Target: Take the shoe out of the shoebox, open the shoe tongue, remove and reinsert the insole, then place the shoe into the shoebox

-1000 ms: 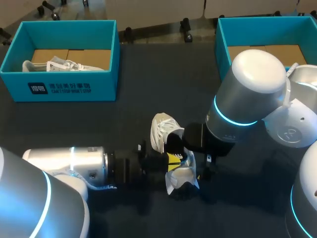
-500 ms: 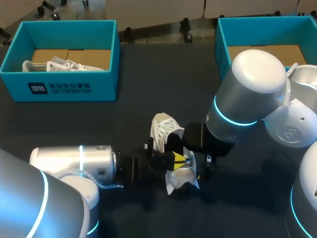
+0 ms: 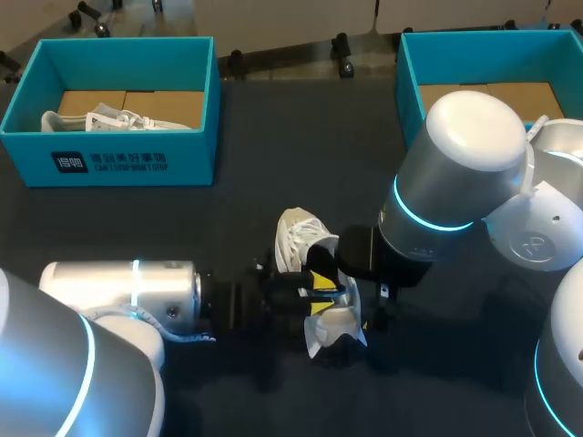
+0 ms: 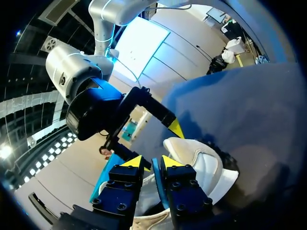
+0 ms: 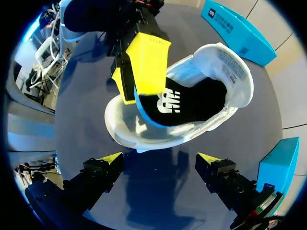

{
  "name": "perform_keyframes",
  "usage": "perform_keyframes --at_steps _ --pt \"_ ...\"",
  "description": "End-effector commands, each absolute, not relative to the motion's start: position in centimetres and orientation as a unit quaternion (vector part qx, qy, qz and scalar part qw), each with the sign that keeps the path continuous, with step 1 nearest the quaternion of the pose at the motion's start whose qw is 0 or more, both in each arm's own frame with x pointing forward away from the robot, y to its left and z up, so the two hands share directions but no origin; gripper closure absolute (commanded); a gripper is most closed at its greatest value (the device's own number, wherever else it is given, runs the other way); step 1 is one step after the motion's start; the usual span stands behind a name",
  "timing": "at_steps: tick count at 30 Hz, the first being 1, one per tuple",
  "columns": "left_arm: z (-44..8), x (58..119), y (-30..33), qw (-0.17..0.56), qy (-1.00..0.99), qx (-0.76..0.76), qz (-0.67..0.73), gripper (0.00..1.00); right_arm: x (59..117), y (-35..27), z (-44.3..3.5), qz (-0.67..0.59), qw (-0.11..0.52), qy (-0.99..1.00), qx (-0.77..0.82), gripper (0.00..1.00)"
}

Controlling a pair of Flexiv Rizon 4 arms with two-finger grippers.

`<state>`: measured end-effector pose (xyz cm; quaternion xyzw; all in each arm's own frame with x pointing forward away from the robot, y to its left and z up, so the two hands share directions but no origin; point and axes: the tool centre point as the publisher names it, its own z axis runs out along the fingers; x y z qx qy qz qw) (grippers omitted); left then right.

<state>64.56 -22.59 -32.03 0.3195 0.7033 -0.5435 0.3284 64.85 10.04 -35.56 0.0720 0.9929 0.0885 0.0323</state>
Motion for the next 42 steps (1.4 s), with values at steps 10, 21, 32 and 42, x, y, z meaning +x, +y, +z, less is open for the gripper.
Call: perform_keyframes --at_steps 10,21,32,42 --pt "-33.3 64.7 -23.6 0.322 0.729 0.322 -0.512 1.0 64.8 10.0 -35.7 0.089 0.032 0.993 0.072 0.0" --pt "-34.0 65.6 -23.1 0.308 0.751 0.307 -0.497 1.0 64.8 10.0 -35.7 0.089 0.032 0.993 0.072 0.0" --pt "-32.1 64.8 -21.0 0.277 0.752 0.314 -0.509 0.68 64.8 10.0 -35.7 0.089 0.032 0.993 0.072 0.0" --pt "-30.7 64.5 -19.9 0.266 0.752 0.334 -0.503 0.62 64.8 10.0 -35.7 0.089 0.032 0.993 0.072 0.0"
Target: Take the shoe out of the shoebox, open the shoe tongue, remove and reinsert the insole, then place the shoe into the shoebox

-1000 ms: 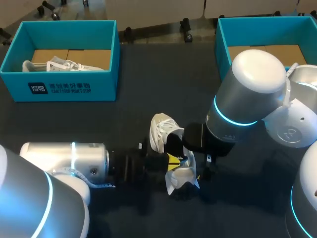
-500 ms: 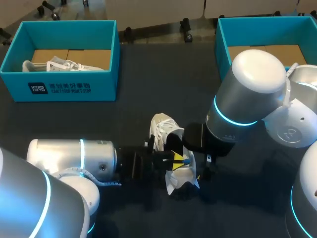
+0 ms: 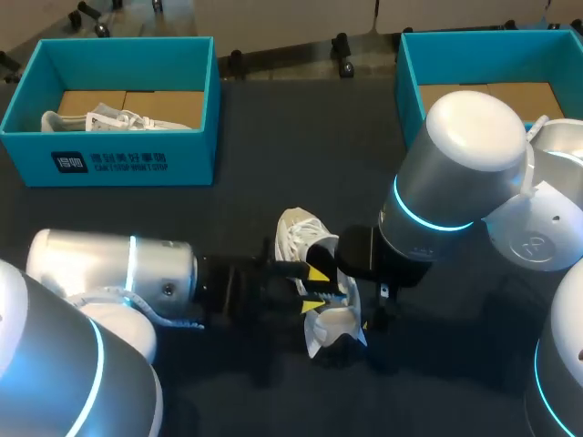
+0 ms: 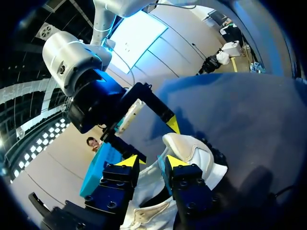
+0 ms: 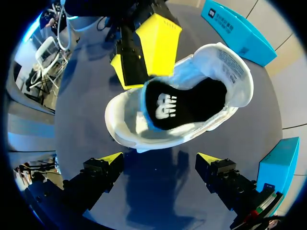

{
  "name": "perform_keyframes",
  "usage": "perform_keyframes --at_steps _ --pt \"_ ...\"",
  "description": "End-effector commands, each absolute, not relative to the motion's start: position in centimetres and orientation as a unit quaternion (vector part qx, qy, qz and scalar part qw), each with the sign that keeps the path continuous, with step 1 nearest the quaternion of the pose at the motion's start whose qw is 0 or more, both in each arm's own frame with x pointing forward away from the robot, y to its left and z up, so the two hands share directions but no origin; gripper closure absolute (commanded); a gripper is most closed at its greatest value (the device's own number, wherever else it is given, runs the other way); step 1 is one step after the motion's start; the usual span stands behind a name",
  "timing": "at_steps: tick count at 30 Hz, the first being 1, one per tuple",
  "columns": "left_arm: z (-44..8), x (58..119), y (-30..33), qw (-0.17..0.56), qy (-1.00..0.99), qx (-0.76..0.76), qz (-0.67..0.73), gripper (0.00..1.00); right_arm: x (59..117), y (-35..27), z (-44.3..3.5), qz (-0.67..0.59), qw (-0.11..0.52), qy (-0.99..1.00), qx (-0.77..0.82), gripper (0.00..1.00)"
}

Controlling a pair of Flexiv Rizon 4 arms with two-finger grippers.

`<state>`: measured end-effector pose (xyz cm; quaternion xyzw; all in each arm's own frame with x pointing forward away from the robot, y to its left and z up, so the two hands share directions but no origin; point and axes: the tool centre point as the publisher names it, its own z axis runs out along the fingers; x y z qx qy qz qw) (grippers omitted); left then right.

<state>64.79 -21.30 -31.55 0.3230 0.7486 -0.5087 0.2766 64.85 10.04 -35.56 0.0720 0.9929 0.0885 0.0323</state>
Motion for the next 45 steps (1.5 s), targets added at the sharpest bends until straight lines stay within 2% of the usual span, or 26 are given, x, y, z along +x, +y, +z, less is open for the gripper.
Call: perform_keyframes --at_steps 1,4,20,33,37,45 --pt "-30.7 64.4 -19.8 0.265 0.751 0.34 -0.499 0.59 64.8 10.0 -35.7 0.089 0.032 0.993 0.072 0.0" --pt "-30.7 64.0 -19.3 0.258 0.752 0.358 -0.49 0.52 64.8 10.0 -35.7 0.089 0.032 0.993 0.072 0.0" --pt "-29.2 64.0 -16.1 0.223 0.755 0.445 -0.427 0.52 64.8 10.0 -35.7 0.089 0.032 0.993 0.072 0.0" --pt "-28.4 64.7 -13.7 0.18 0.747 0.542 -0.341 0.51 62.8 4.1 -32.0 0.058 0.006 0.998 0.022 0.0" --pt "-28.0 64.7 -13.3 0.166 0.737 0.572 -0.319 0.51 62.2 1.8 -31.1 0.057 0.016 0.998 0.009 0.0" --pt "-27.3 65.4 -13.1 0.132 0.728 0.615 -0.272 0.53 61.2 -3.2 -29.4 0.063 0.012 0.997 0.047 0.0"
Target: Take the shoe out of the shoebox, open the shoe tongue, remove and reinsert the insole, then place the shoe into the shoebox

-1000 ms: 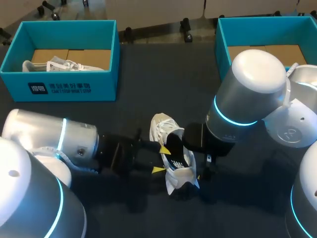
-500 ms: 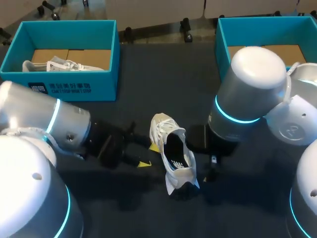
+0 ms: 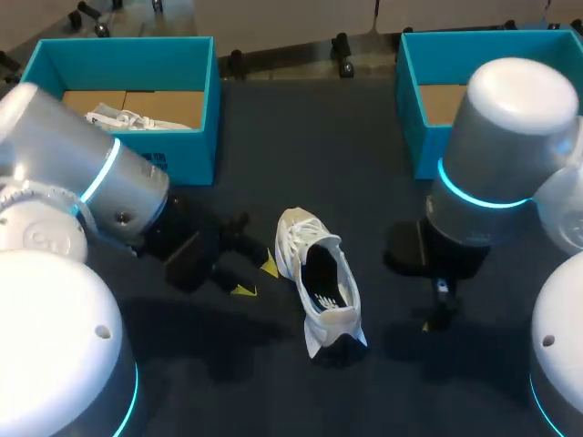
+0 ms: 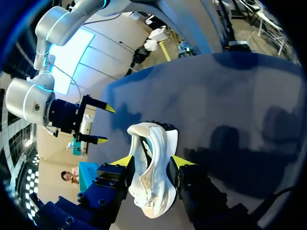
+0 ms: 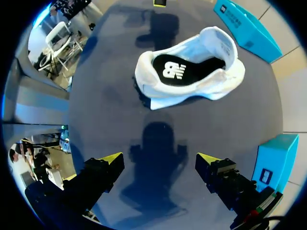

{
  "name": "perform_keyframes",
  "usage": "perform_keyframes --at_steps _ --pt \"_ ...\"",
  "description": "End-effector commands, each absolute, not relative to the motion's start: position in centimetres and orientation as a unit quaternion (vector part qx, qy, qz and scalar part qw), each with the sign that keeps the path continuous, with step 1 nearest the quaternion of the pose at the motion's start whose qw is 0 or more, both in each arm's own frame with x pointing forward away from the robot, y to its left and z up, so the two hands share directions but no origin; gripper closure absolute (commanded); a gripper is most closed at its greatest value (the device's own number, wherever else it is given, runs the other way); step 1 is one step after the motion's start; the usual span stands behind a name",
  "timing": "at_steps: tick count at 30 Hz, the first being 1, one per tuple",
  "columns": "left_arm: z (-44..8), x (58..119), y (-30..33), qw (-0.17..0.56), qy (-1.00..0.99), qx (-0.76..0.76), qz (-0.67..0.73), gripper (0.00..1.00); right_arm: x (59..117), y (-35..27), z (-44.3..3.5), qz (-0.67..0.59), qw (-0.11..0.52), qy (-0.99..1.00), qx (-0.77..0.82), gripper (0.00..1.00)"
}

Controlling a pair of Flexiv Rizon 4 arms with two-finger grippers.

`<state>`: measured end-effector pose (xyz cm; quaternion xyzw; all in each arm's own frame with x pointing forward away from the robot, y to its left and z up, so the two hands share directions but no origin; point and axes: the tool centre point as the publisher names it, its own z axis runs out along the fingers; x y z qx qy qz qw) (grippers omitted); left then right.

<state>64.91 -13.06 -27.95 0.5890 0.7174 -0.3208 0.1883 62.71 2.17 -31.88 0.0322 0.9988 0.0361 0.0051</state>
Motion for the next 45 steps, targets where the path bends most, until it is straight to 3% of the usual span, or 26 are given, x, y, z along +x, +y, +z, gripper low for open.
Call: perform_keyframes --at_steps 1,11,15,17,18,36,45 --pt "-27.2 65.5 -13.2 0.13 0.727 0.62 -0.266 0.53 61.1 -3.8 -29.1 0.062 0.012 0.997 0.052 0.0" --pt "-26.0 66.1 -13.7 0.091 0.721 0.651 -0.219 0.64 60.7 -5.7 -27.8 0.066 0.005 0.992 0.103 0.0" --pt "-25.9 66.3 -13.6 0.074 0.719 0.665 -0.187 0.8 60.7 -5.7 -27.8 0.066 0.005 0.992 0.103 0.0" --pt "-25.7 66.5 -13.7 0.071 0.718 0.671 -0.171 0.98 60.7 -5.7 -27.8 0.066 0.005 0.992 0.103 0.0" --pt "-25.5 66.6 -13.7 0.068 0.715 0.677 -0.164 1.0 60.7 -5.7 -27.8 0.066 0.005 0.992 0.103 0.0" --pt "-25.0 66.7 -13.8 0.066 0.714 0.68 -0.155 1.0 60.7 -5.7 -27.8 0.066 0.005 0.992 0.103 0.0" --pt "-26.5 65.9 -16.7 -0.01 0.642 0.762 -0.087 1.0 60.7 -5.7 -27.8 0.066 0.005 0.992 0.103 0.0"
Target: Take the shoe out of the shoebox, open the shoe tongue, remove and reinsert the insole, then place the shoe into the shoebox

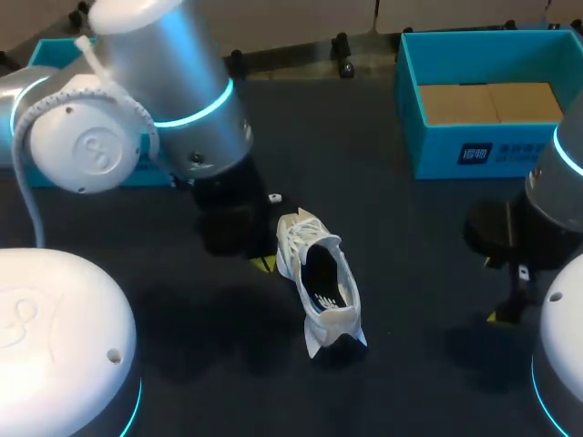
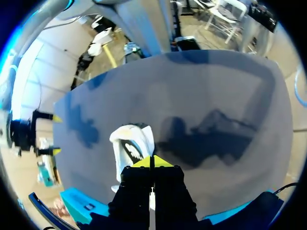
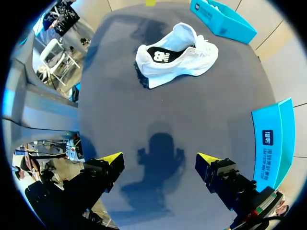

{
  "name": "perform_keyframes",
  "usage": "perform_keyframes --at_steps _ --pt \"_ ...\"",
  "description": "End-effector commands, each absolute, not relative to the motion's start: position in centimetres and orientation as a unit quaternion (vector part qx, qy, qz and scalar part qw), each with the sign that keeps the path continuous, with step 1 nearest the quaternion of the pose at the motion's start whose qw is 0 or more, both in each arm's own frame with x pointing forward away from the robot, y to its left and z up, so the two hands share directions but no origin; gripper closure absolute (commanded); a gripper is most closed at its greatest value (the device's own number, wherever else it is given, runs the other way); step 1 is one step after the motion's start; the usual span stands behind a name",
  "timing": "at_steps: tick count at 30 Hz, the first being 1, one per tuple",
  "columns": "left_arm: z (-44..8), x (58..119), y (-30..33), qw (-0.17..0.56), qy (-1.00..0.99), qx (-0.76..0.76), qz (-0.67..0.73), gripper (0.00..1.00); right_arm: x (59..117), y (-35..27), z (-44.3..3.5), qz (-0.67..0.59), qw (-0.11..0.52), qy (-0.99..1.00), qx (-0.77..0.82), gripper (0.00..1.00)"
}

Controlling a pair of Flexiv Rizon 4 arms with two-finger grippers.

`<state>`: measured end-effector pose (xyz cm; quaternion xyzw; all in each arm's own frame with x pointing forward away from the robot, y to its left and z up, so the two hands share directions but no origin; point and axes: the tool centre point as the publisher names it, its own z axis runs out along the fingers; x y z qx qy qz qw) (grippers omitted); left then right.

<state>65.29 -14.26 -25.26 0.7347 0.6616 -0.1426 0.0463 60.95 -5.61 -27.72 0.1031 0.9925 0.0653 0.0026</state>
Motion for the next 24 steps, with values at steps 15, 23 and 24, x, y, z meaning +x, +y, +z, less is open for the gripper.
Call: perform_keyframes --at_steps 15,23,24 --pt "-30.0 65.4 -18.5 -0.077 0.613 0.786 -0.027 1.0 60.7 -5.7 -27.8 0.066 0.005 0.992 0.103 0.0" --pt "-32.2 65.0 -19.2 -0.095 0.612 0.785 -0.002 1.0 60.7 -5.7 -27.8 0.066 0.005 0.992 0.103 0.0" --pt "-32.5 65.1 -19.2 -0.1 0.613 0.784 -0.002 1.0 60.7 -5.7 -27.8 0.066 0.005 0.992 0.103 0.0"
